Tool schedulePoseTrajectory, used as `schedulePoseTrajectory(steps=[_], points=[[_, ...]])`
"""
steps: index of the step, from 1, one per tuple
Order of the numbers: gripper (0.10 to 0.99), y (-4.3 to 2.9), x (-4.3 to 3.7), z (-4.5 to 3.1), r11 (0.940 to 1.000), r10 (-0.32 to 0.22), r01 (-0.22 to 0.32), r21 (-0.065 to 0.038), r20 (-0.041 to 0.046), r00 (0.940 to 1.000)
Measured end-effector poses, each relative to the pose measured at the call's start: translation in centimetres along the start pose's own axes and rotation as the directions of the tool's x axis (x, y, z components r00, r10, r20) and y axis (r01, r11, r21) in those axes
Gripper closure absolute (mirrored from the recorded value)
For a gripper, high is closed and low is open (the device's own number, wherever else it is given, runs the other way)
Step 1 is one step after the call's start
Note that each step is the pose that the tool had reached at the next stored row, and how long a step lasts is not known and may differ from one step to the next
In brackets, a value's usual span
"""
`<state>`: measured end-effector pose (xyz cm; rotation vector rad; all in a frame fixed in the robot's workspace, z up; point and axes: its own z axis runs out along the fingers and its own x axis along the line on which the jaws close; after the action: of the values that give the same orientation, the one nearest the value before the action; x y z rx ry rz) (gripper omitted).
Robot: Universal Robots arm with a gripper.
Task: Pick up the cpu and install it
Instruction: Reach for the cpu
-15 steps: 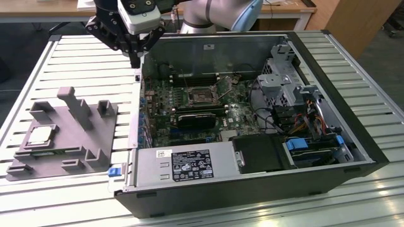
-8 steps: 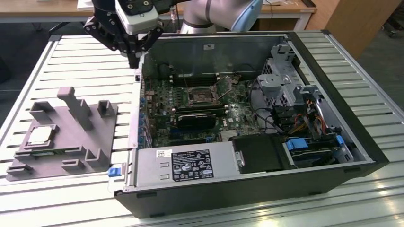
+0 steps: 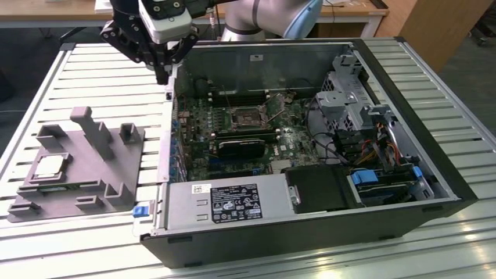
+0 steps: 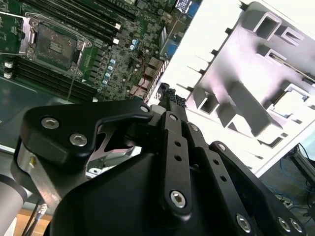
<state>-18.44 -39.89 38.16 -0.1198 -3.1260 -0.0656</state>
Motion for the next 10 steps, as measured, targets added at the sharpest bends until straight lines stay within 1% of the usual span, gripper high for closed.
schedulePoseTrajectory(steps=[10], points=[[0.98,-0.03,0.34,0.07,1.0,0.0,0.0,0.0,-0.0022,1.0]])
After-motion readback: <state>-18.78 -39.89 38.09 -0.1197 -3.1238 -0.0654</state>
